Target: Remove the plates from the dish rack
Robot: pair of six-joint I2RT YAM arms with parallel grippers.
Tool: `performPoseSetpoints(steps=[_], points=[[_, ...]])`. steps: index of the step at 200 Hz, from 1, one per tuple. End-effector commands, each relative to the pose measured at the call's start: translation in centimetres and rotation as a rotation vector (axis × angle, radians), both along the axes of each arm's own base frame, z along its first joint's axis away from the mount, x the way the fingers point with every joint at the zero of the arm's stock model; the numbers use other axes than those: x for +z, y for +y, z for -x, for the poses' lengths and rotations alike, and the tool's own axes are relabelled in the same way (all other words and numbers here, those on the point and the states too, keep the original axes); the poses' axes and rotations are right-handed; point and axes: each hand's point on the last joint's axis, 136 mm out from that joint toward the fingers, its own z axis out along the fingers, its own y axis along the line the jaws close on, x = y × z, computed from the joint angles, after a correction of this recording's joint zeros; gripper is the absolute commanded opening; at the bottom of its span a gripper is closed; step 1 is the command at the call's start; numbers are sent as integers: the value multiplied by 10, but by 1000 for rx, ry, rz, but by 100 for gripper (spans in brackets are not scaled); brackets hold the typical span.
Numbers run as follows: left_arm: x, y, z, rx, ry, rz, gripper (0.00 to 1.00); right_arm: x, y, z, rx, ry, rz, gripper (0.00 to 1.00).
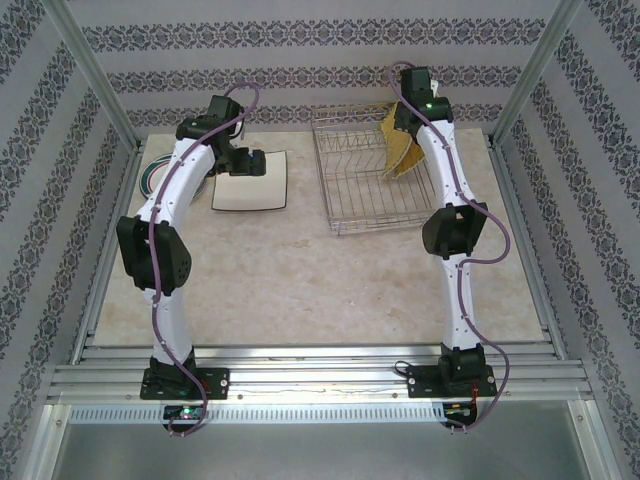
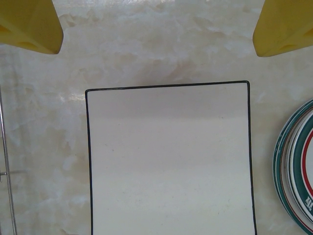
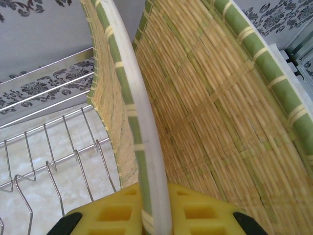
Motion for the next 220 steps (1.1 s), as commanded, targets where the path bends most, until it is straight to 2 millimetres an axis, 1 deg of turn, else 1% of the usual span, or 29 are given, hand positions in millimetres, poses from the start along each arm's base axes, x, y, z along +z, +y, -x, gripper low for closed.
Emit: performPoseSetpoints(steps=[1, 12, 23, 49, 68, 83, 102, 149, 220], points=[[19, 7, 0, 25, -64, 5, 100, 32, -15, -1, -88, -94, 4, 0], [19, 5, 0, 23, -69, 13, 100, 37, -11, -2, -59, -103, -2, 0], [20, 4, 1, 20, -73, 18, 100, 48, 2, -5, 0, -130, 1, 0], [18, 5, 1, 13, -77, 11, 100, 81, 29, -5, 102, -210, 12, 0], [16, 5, 0, 10, -77, 6, 100, 102, 37, -2, 130, -253, 32, 0], [14, 5, -2, 10, -74, 5, 100, 115, 39, 1, 138, -277, 48, 0], [11, 4, -3, 8, -74, 11, 100, 127, 39, 6, 147, -292, 73, 0], [11, 3, -6, 7, -78, 14, 100, 160, 33, 24, 142, -326, 129, 0], [9, 0, -7, 6, -74, 8, 100, 212, 36, 54, 164, -403, 162, 0]])
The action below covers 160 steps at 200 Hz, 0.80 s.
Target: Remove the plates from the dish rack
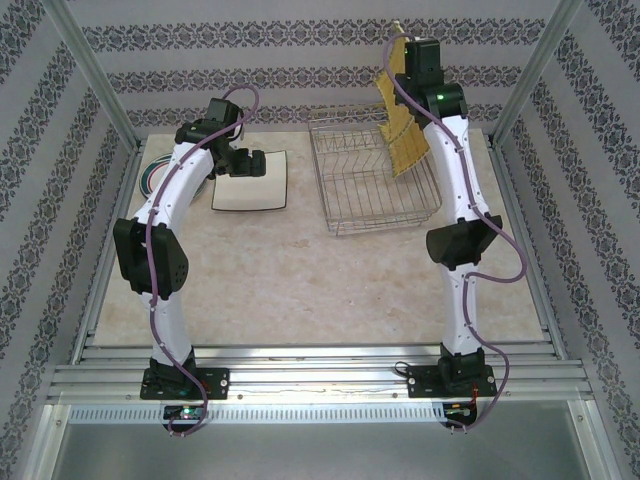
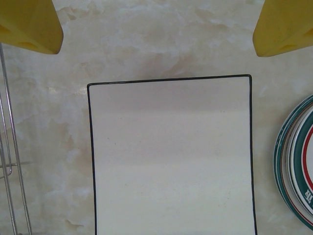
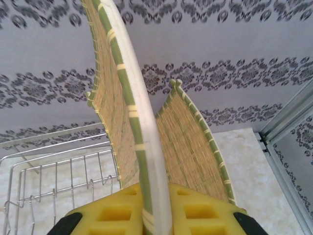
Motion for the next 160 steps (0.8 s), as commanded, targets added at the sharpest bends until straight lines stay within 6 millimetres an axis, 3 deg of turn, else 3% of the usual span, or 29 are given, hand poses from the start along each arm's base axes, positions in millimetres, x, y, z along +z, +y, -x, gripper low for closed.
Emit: performPoseSetpoints(steps=[1, 25, 71, 115, 160], points=[[8, 1, -5, 4, -33, -1, 100, 69, 1, 19, 2, -165, -5, 0], [6, 1, -6, 5, -29, -5, 100, 82, 4, 31, 12, -179, 3, 0], [5, 0, -6, 0, -27, -10, 100, 88, 24, 46, 85, -164, -46, 0], [6, -1, -3, -7, -23, -21, 100, 85, 65, 70, 317, -106, -349, 0], [5, 0, 0, -1, -32, -26, 100, 54, 82, 91, 483, -95, -701, 0]])
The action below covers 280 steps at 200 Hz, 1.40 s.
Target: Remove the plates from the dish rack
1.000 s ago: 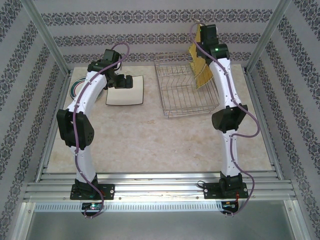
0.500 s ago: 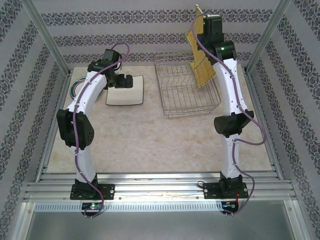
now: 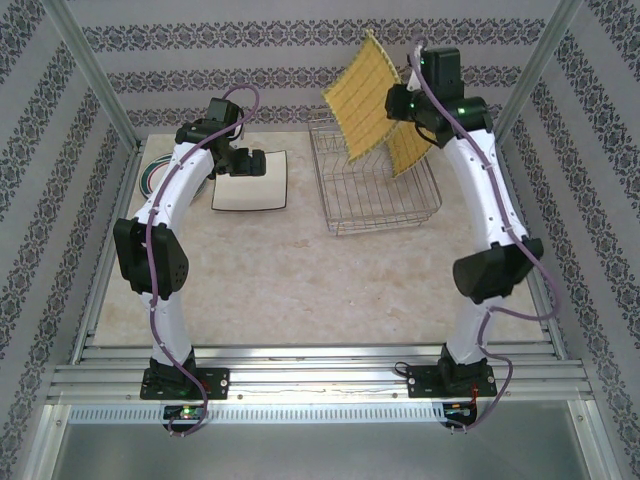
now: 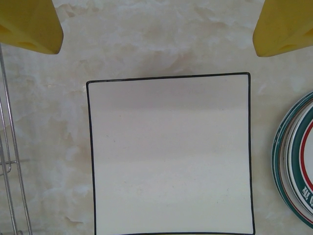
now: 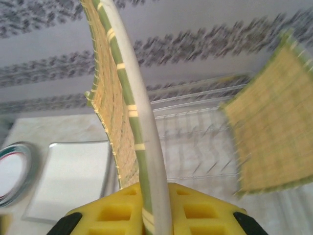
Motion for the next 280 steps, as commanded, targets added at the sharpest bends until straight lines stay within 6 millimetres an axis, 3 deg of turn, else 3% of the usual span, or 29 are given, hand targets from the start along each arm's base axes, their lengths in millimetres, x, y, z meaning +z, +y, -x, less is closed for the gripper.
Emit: performPoseSetpoints(steps=[1, 51, 105, 217, 248, 280], points=[[5, -1, 2, -3, -25, -20, 100, 42, 19, 9, 129, -153, -317, 0], [7, -2, 3, -4, -31, -15, 100, 0, 24, 35, 264, -131, -715, 0], [11, -7, 5, -16, -53, 8, 100, -38, 30, 50, 298, -91, -821, 0], [18, -20, 11, -53, -99, 97, 100, -64, 29, 52, 318, -94, -966, 0], [24, -35, 5, -96, -135, 185, 100, -74, 30, 50, 313, -78, -995, 0], [42, -69, -2, -204, -216, 427, 100, -83, 30, 46, 302, -65, -1009, 0]])
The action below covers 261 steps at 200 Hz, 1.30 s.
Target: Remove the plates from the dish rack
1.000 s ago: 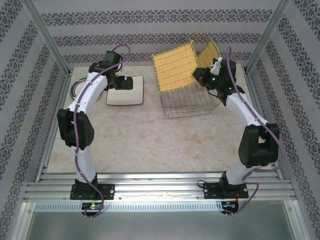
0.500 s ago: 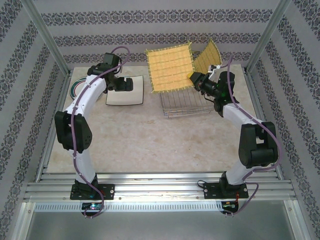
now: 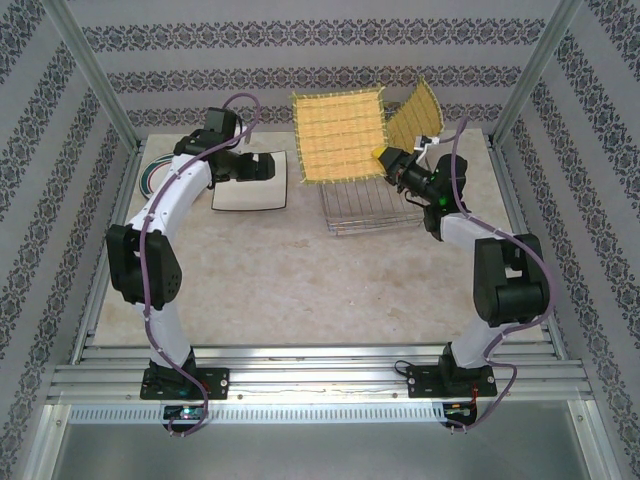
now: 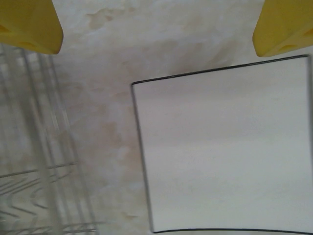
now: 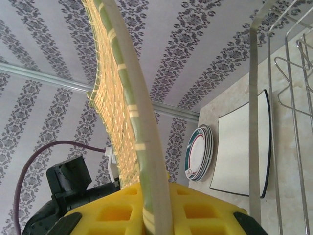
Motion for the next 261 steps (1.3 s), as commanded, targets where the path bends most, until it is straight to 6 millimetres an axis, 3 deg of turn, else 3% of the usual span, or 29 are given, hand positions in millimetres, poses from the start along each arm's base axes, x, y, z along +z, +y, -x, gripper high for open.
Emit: performPoseSetpoints(steps=[1, 19, 73, 124, 146, 168, 202, 261], points=[[44, -32, -6, -102, -135, 235, 100, 29, 0, 4, 10, -127, -33, 0], [56, -48, -6, -164, -176, 371, 100, 28, 0, 3, 12, -124, -32, 0], [76, -58, -5, -250, -245, 637, 100, 14, 0, -4, 19, -76, -21, 0], [94, -68, -4, -320, -312, 748, 98, 8, 7, -8, 46, -45, -16, 0], [89, -73, -8, -324, -298, 771, 95, 8, 14, -8, 65, -40, -9, 0], [67, -76, -14, -286, -216, 739, 90, 8, 21, -8, 81, -38, -9, 0], [52, -76, -17, -255, -176, 759, 85, 10, 30, -9, 108, -30, -2, 0], [56, -80, -18, -264, -183, 779, 76, 6, 47, -11, 145, 3, 25, 0]])
